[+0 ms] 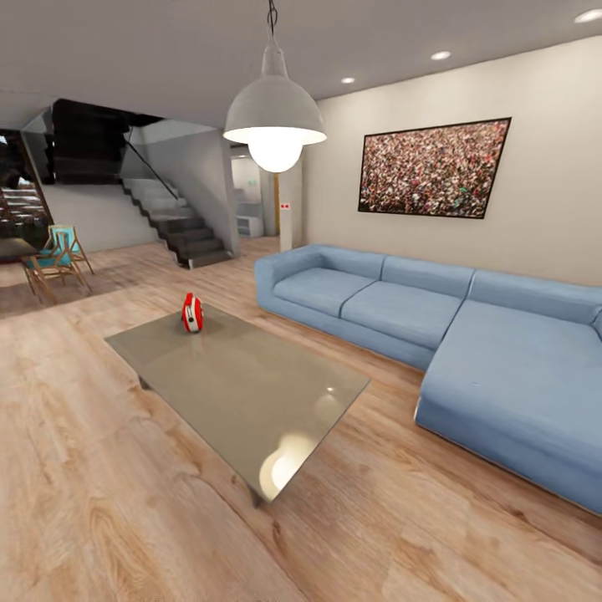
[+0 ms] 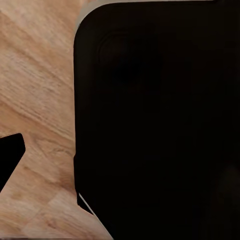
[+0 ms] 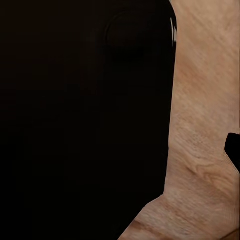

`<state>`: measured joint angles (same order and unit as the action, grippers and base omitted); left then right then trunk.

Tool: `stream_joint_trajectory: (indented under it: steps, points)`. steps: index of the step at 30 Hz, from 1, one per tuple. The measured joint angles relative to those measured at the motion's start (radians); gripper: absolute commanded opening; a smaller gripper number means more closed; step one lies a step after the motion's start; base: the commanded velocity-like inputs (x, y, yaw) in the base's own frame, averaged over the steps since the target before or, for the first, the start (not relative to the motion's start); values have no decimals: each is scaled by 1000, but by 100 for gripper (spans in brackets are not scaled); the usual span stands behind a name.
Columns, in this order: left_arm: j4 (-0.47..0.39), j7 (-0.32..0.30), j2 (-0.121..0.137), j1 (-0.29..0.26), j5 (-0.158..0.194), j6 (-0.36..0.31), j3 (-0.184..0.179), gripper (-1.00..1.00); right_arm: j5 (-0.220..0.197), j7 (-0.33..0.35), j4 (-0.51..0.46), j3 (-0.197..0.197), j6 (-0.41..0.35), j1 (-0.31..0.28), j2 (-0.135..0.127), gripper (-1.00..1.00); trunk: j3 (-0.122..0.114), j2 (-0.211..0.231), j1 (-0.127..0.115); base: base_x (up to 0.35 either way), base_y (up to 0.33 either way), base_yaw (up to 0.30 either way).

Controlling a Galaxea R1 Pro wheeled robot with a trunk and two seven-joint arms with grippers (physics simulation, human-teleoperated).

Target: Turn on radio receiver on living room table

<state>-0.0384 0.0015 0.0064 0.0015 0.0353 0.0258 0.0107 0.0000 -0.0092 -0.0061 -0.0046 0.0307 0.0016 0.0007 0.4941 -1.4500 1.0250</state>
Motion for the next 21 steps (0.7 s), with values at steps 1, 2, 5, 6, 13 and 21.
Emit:
stream_joint_trajectory:
  steps: [1, 2, 5, 6, 13, 21]
  points:
    - [0, 0, 0, 0, 0, 0, 0, 100, 0, 0, 0, 0, 0, 0, 0, 100, 0, 0, 0, 0, 0, 270]
    - [0, 0, 0, 0, 0, 0, 0, 100, 0, 0, 0, 0, 0, 0, 0, 100, 1, 0, 0, 0, 0, 270]
    - [0, 0, 0, 0, 0, 0, 0, 100, 0, 0, 0, 0, 0, 0, 0, 100, 2, 0, 0, 0, 0, 270]
    - [0, 0, 0, 0, 0, 0, 0, 100, 0, 0, 0, 0, 0, 0, 0, 100, 2, 0, 0, 0, 0, 270]
    - [0, 0, 0, 0, 0, 0, 0, 100, 0, 0, 0, 0, 0, 0, 0, 100, 5, 0, 0, 0, 0, 270]
    - [0, 0, 0, 0, 0, 0, 0, 100, 0, 0, 0, 0, 0, 0, 0, 100, 7, 0, 0, 0, 0, 270]
